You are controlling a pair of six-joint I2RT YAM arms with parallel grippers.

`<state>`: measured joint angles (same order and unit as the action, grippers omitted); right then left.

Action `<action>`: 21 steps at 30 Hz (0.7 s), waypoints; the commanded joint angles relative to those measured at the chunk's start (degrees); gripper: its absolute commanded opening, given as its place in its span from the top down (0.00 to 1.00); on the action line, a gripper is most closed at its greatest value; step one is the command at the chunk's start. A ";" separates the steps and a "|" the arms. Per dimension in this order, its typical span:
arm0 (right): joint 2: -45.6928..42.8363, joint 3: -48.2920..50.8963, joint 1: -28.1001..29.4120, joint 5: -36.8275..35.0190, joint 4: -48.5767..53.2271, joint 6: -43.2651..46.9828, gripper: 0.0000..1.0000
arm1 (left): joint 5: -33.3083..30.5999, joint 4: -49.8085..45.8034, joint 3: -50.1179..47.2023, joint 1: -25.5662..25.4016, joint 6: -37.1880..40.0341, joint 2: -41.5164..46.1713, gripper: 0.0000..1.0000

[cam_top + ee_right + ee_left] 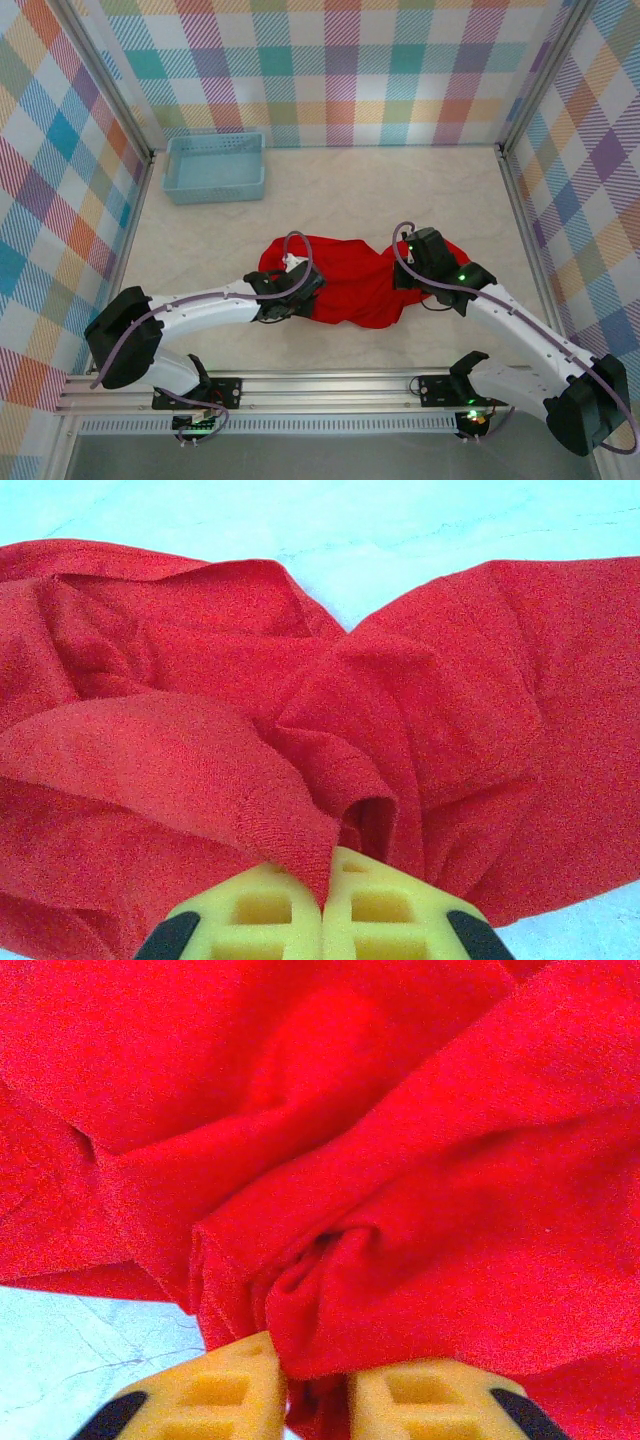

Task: Fold the inside-out t-shirt

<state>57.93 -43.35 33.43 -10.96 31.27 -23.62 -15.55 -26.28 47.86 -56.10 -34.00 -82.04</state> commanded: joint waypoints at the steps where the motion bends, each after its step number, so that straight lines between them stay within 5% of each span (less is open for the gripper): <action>1: -0.23 0.73 0.23 -1.07 -0.31 0.48 1.00 | 0.35 0.14 1.43 -0.81 0.43 -0.23 0.84; 12: 2.84 -0.35 0.23 -3.18 0.38 -0.29 1.00 | -1.78 -1.06 -0.65 -1.94 1.34 6.70 0.89; 21: 2.72 -0.92 0.22 -2.85 0.89 -0.55 1.00 | -0.41 0.27 -1.16 -1.92 2.36 6.43 0.80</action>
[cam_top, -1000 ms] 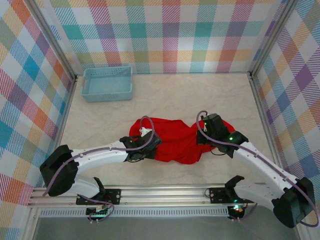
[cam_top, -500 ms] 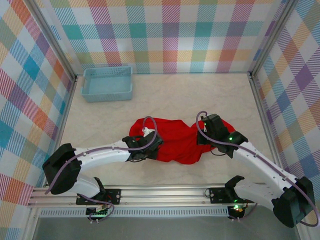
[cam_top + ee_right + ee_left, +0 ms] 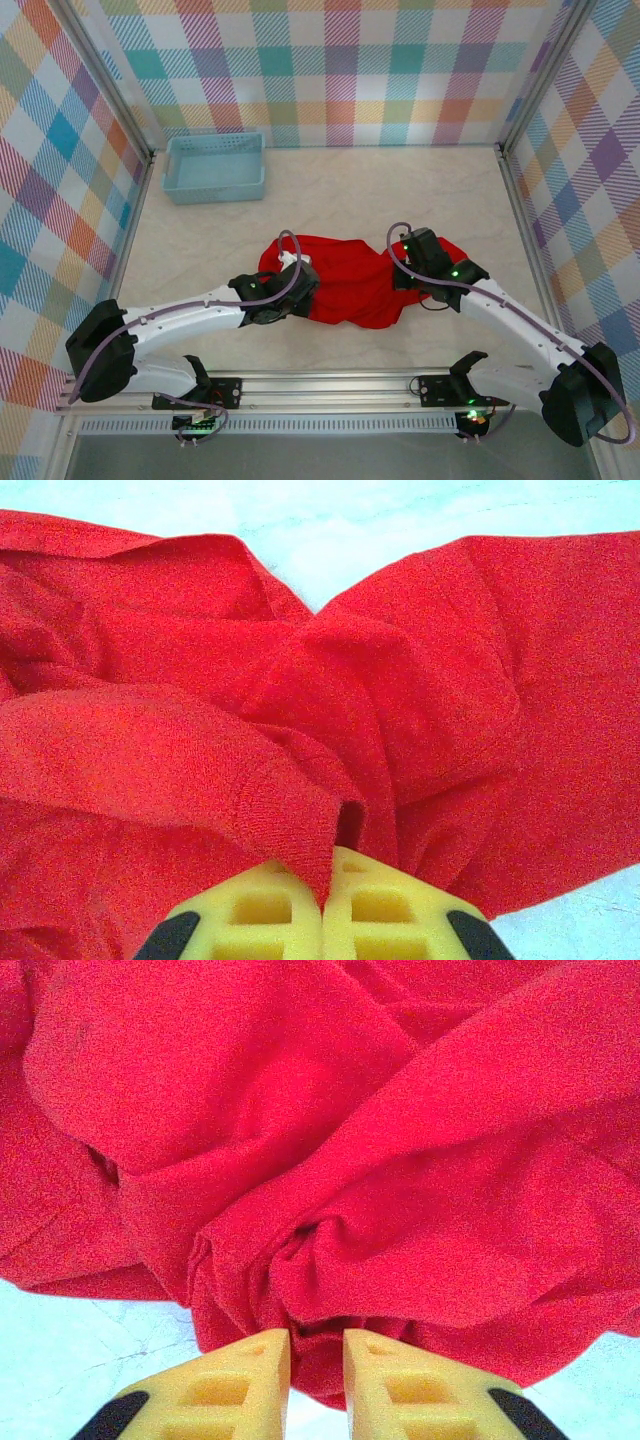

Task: Fold the inside-out t-shirt

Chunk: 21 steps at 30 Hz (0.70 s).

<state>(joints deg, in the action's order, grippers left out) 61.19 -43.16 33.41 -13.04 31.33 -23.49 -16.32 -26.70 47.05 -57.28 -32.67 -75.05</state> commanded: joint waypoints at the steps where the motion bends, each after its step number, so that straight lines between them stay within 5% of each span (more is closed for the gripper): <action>1: -0.57 -1.13 0.25 -0.63 0.91 -0.73 1.00 | 0.80 0.88 -0.34 -0.73 1.05 -0.87 0.80; 16: -0.09 -1.50 0.30 -0.62 0.80 -0.54 1.00 | 2.80 -0.13 0.74 -0.73 0.64 -5.39 0.73; 21: 0.03 -1.34 0.26 -0.59 0.71 -0.60 1.00 | 1.65 -0.54 1.43 -0.69 0.76 -5.66 0.84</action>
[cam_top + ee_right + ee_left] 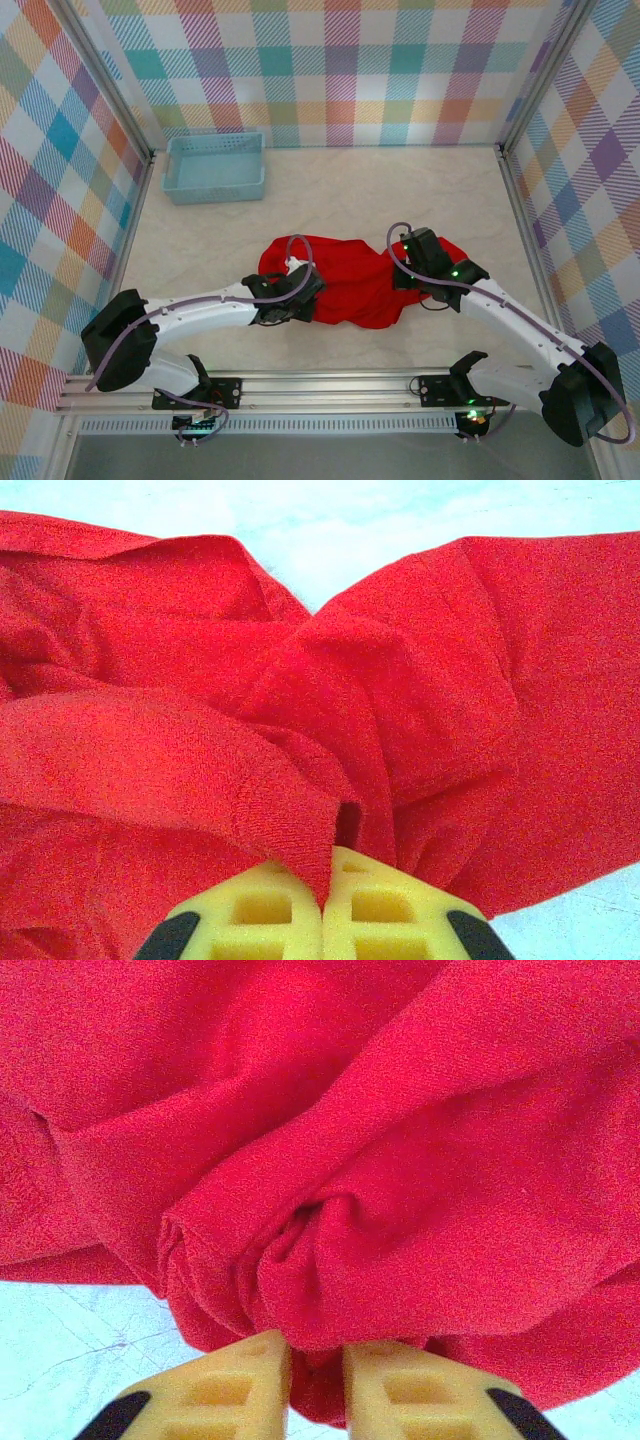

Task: Fold the inside-out t-shirt

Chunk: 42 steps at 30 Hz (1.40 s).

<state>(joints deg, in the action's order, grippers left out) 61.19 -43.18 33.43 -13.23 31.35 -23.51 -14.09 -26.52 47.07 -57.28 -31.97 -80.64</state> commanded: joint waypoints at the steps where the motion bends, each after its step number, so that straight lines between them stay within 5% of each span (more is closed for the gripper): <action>1: 0.00 -1.21 0.23 -0.37 0.70 -0.58 1.00 | -0.75 -0.77 1.33 -0.73 0.08 0.12 0.85; 17: 2.40 -1.43 -0.05 -5.46 2.35 -2.25 1.00 | -8.27 -0.01 -0.85 -2.75 -0.04 8.79 0.93; 22: 3.94 -1.69 -5.65 -6.01 6.48 -4.42 1.00 | -9.71 0.00 -2.76 -1.70 -2.13 13.29 1.00; 33: 3.72 -0.42 -15.44 -5.66 8.76 -4.97 1.00 | 4.94 5.67 -13.44 14.18 -6.95 26.05 1.00; 42: -9.47 -4.71 -16.65 -2.58 10.63 -0.13 1.00 | 6.66 5.35 -14.00 20.52 -7.54 27.90 1.00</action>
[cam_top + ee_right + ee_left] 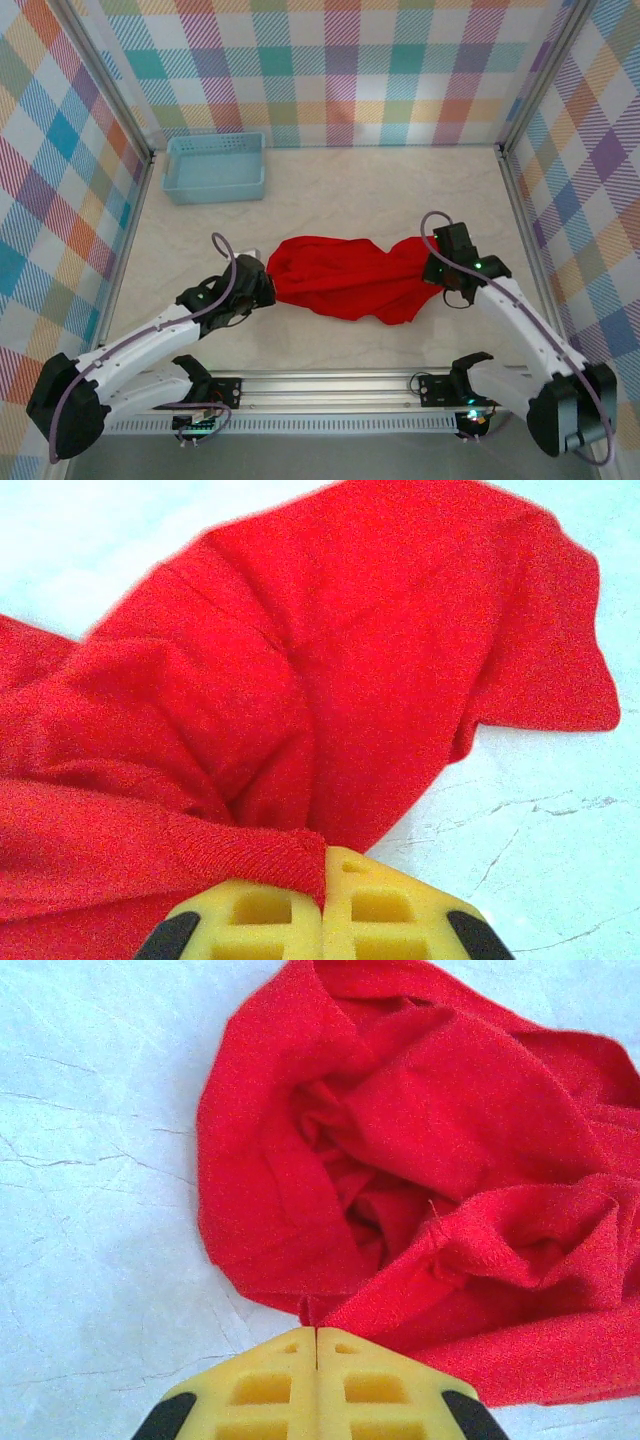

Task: Fold the inside-out t-shirt

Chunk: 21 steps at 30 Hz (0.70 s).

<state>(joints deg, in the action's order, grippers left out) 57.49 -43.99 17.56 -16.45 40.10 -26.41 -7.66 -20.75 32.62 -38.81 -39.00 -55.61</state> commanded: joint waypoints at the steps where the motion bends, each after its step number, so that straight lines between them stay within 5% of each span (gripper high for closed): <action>1: -8.21 -5.03 -0.76 2.61 1.91 3.39 1.00 | -0.09 -0.67 1.27 2.45 -0.08 4.67 1.00; 9: -15.20 -21.41 -0.64 23.08 1.59 7.46 1.00 | -9.19 -5.64 14.63 2.60 6.26 19.70 1.00; 14: -9.09 -19.50 -0.42 24.35 -2.67 6.47 1.00 | -21.99 -17.30 19.63 3.92 5.43 8.15 1.00; 21: 7.24 -16.75 7.10 16.13 -3.44 6.87 1.00 | -4.29 -22.13 19.72 15.59 1.59 -6.83 1.00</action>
<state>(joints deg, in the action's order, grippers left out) 62.17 -60.95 21.69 3.68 36.88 -20.45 -17.28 -36.12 52.21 -26.13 -36.38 -62.57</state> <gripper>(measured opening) 0.067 0.050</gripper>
